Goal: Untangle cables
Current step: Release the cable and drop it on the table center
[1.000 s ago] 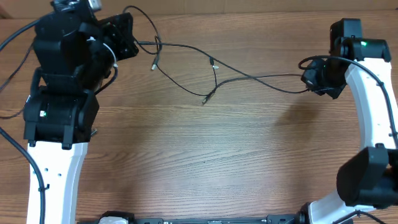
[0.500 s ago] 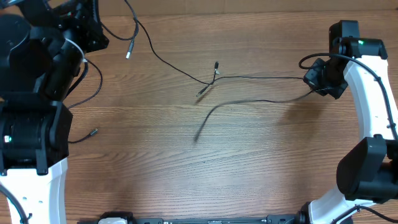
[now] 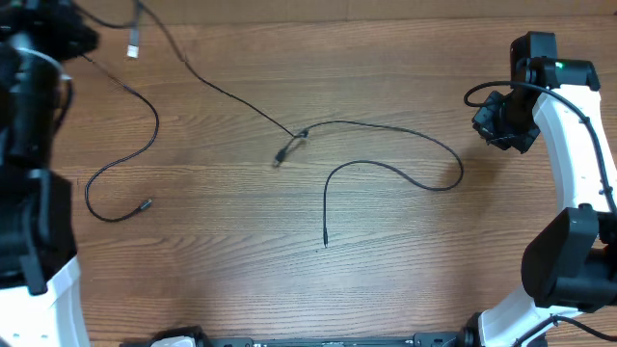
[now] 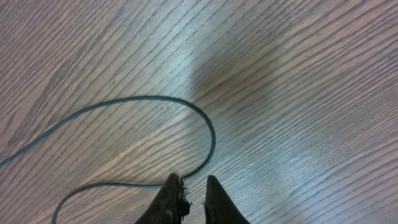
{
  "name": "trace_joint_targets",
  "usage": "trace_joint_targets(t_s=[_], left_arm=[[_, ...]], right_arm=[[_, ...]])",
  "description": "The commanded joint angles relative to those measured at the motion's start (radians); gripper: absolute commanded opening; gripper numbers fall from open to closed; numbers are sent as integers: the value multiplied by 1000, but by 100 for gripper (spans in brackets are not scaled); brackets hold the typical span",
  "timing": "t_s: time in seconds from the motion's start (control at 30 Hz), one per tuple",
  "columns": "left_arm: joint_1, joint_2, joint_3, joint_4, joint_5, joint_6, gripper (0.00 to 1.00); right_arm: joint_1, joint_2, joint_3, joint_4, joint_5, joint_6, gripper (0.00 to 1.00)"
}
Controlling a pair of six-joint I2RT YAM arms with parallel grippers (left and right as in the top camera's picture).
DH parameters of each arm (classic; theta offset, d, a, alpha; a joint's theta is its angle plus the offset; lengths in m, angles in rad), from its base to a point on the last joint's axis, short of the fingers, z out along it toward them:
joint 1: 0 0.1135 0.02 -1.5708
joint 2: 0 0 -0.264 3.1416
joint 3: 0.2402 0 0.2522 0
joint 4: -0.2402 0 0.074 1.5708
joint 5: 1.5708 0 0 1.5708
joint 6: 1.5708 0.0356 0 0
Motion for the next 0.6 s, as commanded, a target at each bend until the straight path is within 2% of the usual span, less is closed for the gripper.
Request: trace_joint_targets(t_s=[0.0,0.3,0.57], left_arm=[[64,-14,77,9,-102,113,3],[210,-7,106,58,-229,233,4],[248,0,106,-34,-204,261,4]], right_arm=[[-3,8,-4,5,13,-7,11],[-3,8,-4,2,13,-7,15],[-3,8,-4,11,-44,-48,20]])
